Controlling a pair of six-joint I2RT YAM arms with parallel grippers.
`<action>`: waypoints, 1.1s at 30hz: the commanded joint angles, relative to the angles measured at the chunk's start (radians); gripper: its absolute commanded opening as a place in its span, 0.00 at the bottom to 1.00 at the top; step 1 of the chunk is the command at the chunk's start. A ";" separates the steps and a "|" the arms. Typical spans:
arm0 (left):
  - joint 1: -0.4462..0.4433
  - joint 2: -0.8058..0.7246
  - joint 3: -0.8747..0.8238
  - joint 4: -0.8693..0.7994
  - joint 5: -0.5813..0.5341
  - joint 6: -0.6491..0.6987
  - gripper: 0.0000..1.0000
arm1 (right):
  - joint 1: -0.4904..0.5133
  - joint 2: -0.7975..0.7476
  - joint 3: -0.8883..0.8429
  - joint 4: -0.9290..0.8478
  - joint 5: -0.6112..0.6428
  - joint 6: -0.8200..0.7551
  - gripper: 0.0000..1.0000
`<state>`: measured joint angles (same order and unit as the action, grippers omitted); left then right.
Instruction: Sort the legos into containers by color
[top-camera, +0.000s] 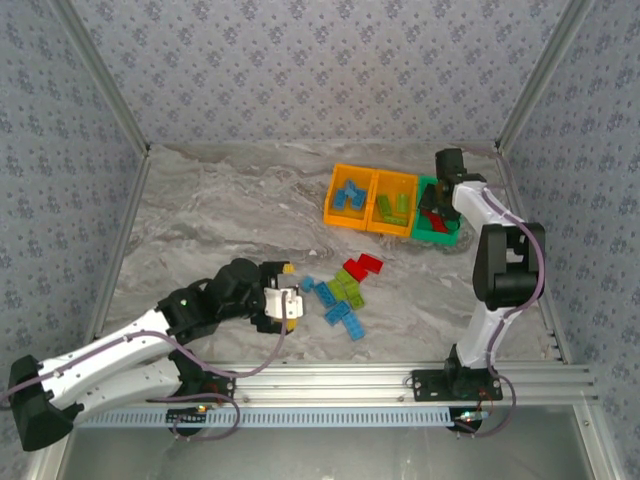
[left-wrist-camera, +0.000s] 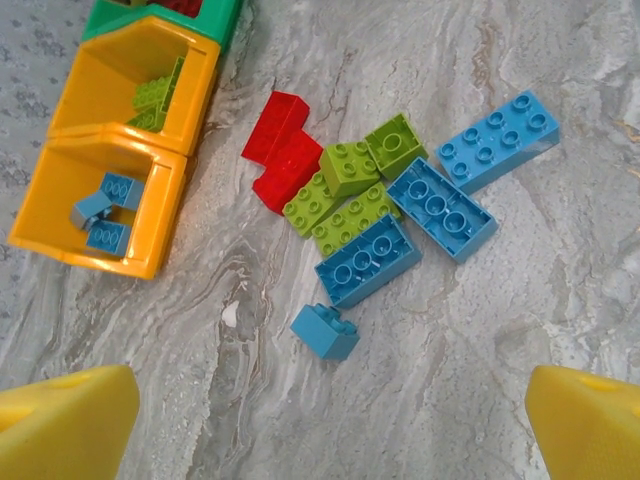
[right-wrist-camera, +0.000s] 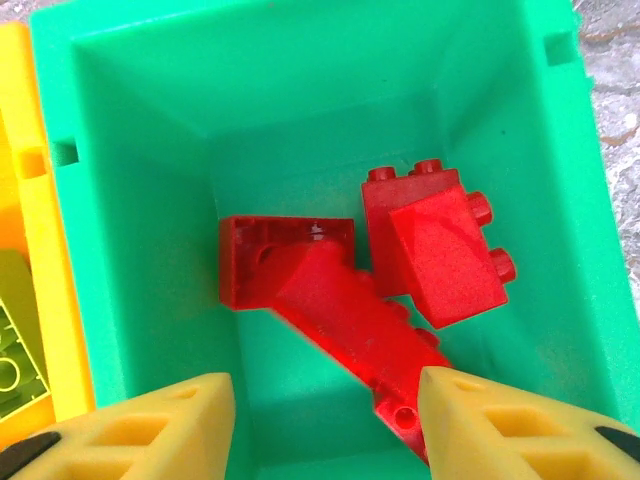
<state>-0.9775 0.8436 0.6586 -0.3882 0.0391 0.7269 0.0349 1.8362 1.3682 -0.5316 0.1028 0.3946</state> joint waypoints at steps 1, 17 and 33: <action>-0.006 0.037 0.040 0.019 -0.075 -0.089 0.99 | -0.005 -0.100 0.019 -0.060 -0.026 -0.007 0.55; 0.008 0.397 0.396 -0.152 -0.360 -0.983 0.77 | 0.519 -0.742 -0.332 -0.269 -0.193 0.085 0.66; 0.102 0.792 0.418 -0.133 -0.206 -1.510 0.71 | 0.756 -0.969 -0.512 -0.384 -0.110 0.309 0.72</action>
<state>-0.8719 1.6077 1.0428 -0.5125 -0.2150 -0.6651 0.7803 0.9039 0.8783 -0.8608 -0.0414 0.6449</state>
